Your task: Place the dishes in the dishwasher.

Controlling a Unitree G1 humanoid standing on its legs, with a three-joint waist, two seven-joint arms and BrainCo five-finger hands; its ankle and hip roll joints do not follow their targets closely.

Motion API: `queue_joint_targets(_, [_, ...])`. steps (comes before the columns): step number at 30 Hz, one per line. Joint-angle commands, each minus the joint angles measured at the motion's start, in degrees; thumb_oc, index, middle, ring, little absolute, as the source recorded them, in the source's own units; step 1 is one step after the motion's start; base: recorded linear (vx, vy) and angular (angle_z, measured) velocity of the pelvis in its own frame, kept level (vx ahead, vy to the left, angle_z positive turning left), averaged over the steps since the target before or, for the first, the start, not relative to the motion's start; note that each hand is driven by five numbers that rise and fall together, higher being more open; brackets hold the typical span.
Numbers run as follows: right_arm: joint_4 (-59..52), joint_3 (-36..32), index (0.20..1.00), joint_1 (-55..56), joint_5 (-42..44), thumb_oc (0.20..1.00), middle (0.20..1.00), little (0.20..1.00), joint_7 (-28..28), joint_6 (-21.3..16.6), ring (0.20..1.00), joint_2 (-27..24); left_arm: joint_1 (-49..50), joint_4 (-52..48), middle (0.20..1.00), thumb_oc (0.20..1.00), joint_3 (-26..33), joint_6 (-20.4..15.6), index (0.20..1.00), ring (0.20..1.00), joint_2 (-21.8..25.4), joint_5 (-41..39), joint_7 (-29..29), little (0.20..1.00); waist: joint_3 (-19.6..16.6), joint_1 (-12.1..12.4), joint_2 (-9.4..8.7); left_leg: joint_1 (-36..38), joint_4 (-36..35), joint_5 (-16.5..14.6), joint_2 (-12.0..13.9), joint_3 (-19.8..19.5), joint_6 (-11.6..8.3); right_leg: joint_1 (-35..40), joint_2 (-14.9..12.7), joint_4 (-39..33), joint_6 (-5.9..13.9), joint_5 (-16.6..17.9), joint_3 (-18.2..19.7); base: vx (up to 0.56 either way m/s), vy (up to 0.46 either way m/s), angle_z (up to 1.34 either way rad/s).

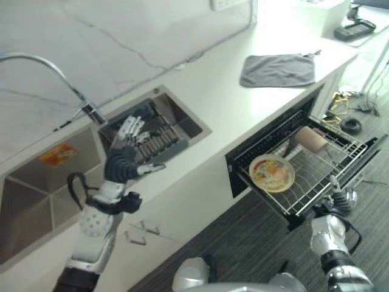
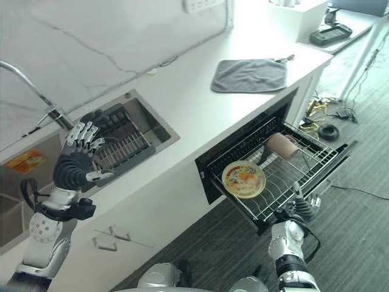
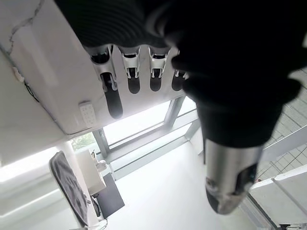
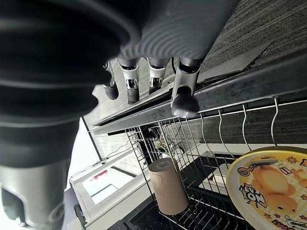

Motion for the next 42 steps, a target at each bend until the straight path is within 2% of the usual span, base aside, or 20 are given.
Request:
queue_joint_targets(1, [-0.8, 1.5, 1.0, -9.1, 1.9, 1.0, 1.0, 1.0, 6.7, 3.0, 1.0, 1.6, -4.2, -5.7, 1.0, 1.0, -0.4, -1.1, 1.0, 1.0, 3.6, -1.5, 0.7, 1.0, 4.1, 3.2, 0.63, -3.0, 2.6, -1.8, 1.3, -3.0, 0.3, 2.6, -4.9, 6.7, 4.6, -8.1, -1.8, 0.0, 0.071, 0.14])
queue_joint_targets(7, [1.2, 3.9, 1.0, -16.7, 2.5, 1.0, 1.0, 1.0, 14.0, 8.3, 1.0, -1.5, -6.4, -4.7, 1.0, 1.0, -0.7, -2.8, 1.0, 1.0, 4.3, -3.5, 0.1, 1.0, 6.3, 4.6, 1.83, -6.1, 2.1, -0.4, 0.2, -4.4, 0.08, -0.4, -5.8, 8.4, 4.07, -8.3, -1.8, -0.05, 0.055, 0.12])
queue_joint_targets(15, [3.6, 4.4, 1.0, -22.8, 6.0, 1.0, 1.0, 1.0, 19.5, 11.9, 1.0, -5.3, -7.8, -4.2, 1.0, 1.0, -0.6, -3.8, 1.0, 1.0, 4.5, -3.0, -0.4, 1.0, 8.0, 6.0, 1.58, -8.9, 3.6, 0.0, 0.4, -5.6, -0.06, -3.4, -7.0, 11.2, 3.66, -8.7, -1.9, -0.02, 0.03, 0.12])
queue_joint_targets(16, [4.8, 4.2, 1.0, -24.1, 8.0, 1.0, 1.0, 1.0, 21.4, 14.2, 1.0, -6.3, -8.6, -4.9, 1.0, 1.0, -0.5, -4.3, 1.0, 1.0, 5.1, -3.0, -0.2, 1.0, 8.7, 6.5, 1.64, -9.7, 4.1, 0.0, 0.5, -5.8, 0.08, -4.2, -7.6, 12.3, 3.7, -9.0, -2.1, 0.05, 0.068, 0.1])
queue_joint_targets(17, [5.3, 4.1, 1.0, -24.3, 8.6, 1.0, 1.0, 1.0, 21.5, 14.9, 1.0, -6.7, -8.8, -5.0, 1.0, 1.0, -0.5, -4.2, 1.0, 1.0, 5.1, -3.1, -0.1, 1.0, 8.6, 6.7, 1.57, -9.4, 4.3, -0.9, 0.4, -6.5, -0.34, -3.9, -7.6, 12.7, 4.34, -10.0, -1.5, 0.07, 0.079, 0.09])
queue_joint_targets(22, [8.2, 4.6, 1.0, -29.1, 6.7, 1.0, 1.0, 1.0, 22.5, 16.5, 1.0, -10.3, -9.2, -5.5, 1.0, 1.0, 0.2, -3.6, 1.0, 1.0, 5.9, -5.6, 0.8, 1.0, 9.2, 8.1, 1.83, -10.7, 5.1, -0.9, -0.5, -7.8, -0.21, -4.8, -8.1, 14.2, 4.35, -10.6, -1.4, 0.07, 0.121, 0.15])
queue_joint_targets(29, [10.3, 7.2, 1.0, -39.8, 8.4, 1.0, 1.0, 1.0, 21.8, 19.0, 1.0, -15.6, -11.1, -5.6, 1.0, 1.0, 0.3, -5.9, 1.0, 1.0, 8.4, -5.0, 2.1, 1.0, 10.3, 11.1, 1.8, -13.8, 6.8, -0.9, -2.1, -10.4, 0.28, -6.6, -8.3, 16.1, 4.11, -11.4, -1.2, 0.02, 0.101, 0.18])
queue_joint_targets(31, [10.7, 7.6, 1.0, -41.9, 12.8, 1.0, 1.0, 1.0, 21.0, 19.4, 1.0, -17.3, -11.7, -5.3, 1.0, 1.0, 0.8, -6.1, 1.0, 1.0, 9.8, -5.8, 2.3, 1.0, 10.7, 11.9, 1.65, -14.6, 7.4, -0.9, -2.3, -10.9, 0.46, -7.0, -8.3, 16.8, 3.96, -11.6, -1.3, 0.04, 0.065, 0.24])
queue_joint_targets(35, [10.8, 7.1, 1.0, -42.7, 13.3, 1.0, 1.0, 1.0, 20.0, 20.5, 1.0, -18.6, -12.6, -4.5, 1.0, 1.0, 1.4, -6.0, 1.0, 1.0, 11.8, -8.2, 0.6, 1.0, 10.8, 12.6, 1.24, -15.2, 7.8, -0.8, -2.6, -11.8, 0.66, -6.5, -7.8, 16.7, 3.92, -11.7, -1.6, 0.05, 0.018, 0.24])
queue_joint_targets(39, [10.3, 8.3, 1.0, -46.0, 13.9, 1.0, 1.0, 1.0, 21.1, 21.8, 1.0, -19.5, -14.1, -3.6, 1.0, 1.0, 1.1, -4.9, 1.0, 1.0, 14.0, -13.4, -4.4, 1.0, 11.6, 13.9, 0.12, -16.8, 9.0, -0.8, -2.8, -13.0, 0.85, -6.4, -6.9, 16.6, 3.92, -11.9, -1.4, 0.04, -0.02, 0.2])
queue_joint_targets(42, [10.2, 9.1, 1.0, -47.7, 15.6, 1.0, 1.0, 1.0, 20.0, 22.1, 1.0, -19.7, -15.0, -3.6, 1.0, 1.0, 0.2, -4.6, 1.0, 1.0, 13.9, -15.7, -6.7, 1.0, 12.2, 14.2, -0.67, -17.7, 9.3, -0.7, -2.8, -13.2, 0.92, -6.4, -6.1, 16.1, 3.98, -11.9, -1.4, -0.01, -0.053, 0.03])
